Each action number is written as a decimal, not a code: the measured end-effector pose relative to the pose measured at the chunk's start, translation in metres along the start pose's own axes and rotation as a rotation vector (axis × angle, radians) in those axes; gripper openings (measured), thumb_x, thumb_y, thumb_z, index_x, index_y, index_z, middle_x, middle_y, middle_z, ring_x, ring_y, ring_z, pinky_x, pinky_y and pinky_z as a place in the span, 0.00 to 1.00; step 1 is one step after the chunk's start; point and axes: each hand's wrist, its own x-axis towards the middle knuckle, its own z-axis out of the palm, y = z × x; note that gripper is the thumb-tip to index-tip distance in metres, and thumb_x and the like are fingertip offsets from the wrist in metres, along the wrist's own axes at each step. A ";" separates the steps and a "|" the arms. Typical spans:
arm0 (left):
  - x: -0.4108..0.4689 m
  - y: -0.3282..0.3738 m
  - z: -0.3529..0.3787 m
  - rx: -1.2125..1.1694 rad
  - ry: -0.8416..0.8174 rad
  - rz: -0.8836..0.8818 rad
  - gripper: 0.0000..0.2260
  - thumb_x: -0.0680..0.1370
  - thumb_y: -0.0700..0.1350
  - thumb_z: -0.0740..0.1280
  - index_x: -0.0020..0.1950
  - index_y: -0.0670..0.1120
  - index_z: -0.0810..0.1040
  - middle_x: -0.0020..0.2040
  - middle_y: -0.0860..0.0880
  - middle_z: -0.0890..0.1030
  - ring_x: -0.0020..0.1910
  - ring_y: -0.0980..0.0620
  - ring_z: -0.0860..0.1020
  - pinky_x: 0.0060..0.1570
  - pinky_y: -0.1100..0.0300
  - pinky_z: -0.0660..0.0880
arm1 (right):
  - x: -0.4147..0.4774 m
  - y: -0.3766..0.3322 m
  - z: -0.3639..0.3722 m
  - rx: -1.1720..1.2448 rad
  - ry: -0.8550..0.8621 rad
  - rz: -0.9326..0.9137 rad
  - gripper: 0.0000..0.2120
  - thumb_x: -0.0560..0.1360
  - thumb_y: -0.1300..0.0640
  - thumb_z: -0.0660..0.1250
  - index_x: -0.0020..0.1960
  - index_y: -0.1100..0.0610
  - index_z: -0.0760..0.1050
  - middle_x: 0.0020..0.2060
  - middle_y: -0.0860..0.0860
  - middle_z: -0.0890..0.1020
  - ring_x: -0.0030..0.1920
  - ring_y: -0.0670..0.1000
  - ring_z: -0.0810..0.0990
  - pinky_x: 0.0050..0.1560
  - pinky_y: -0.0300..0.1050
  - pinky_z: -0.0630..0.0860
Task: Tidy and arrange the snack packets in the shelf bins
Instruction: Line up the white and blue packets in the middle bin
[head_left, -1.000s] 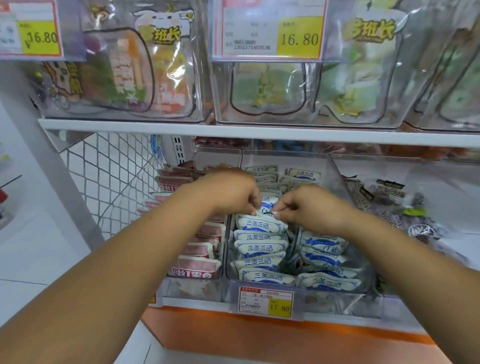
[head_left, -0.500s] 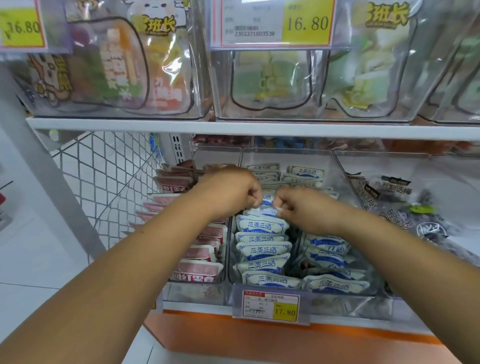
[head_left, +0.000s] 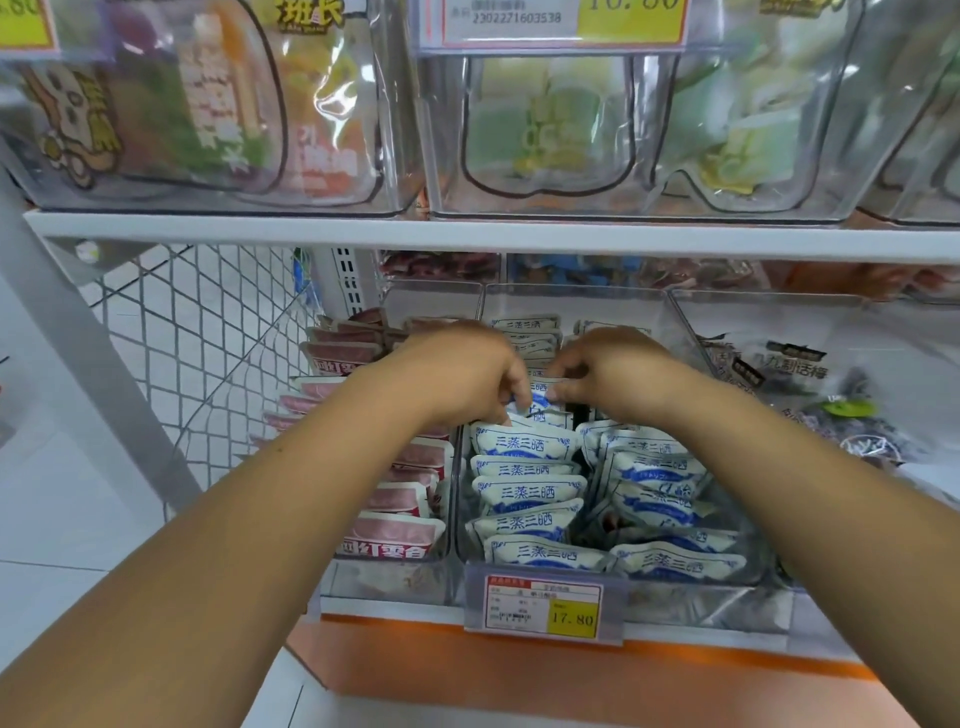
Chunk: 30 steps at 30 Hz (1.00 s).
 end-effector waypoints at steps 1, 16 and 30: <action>0.001 0.001 0.000 0.014 -0.006 0.004 0.10 0.72 0.48 0.74 0.52 0.60 0.83 0.42 0.62 0.80 0.45 0.60 0.79 0.50 0.58 0.78 | 0.000 0.001 0.000 -0.008 0.023 -0.005 0.10 0.76 0.48 0.68 0.54 0.50 0.82 0.50 0.47 0.83 0.46 0.47 0.77 0.45 0.40 0.71; 0.000 -0.001 0.003 -0.031 0.109 -0.030 0.04 0.73 0.51 0.73 0.47 0.55 0.83 0.41 0.60 0.83 0.40 0.62 0.77 0.44 0.63 0.70 | -0.046 -0.006 -0.003 0.079 0.015 -0.155 0.08 0.70 0.43 0.73 0.45 0.46 0.83 0.40 0.42 0.81 0.41 0.40 0.78 0.44 0.38 0.75; -0.017 -0.001 0.004 -0.071 0.201 0.082 0.06 0.72 0.53 0.73 0.44 0.55 0.80 0.43 0.60 0.80 0.45 0.58 0.76 0.50 0.54 0.75 | -0.056 -0.003 -0.011 0.016 0.064 -0.128 0.10 0.71 0.41 0.70 0.45 0.45 0.83 0.43 0.42 0.80 0.43 0.41 0.77 0.46 0.42 0.75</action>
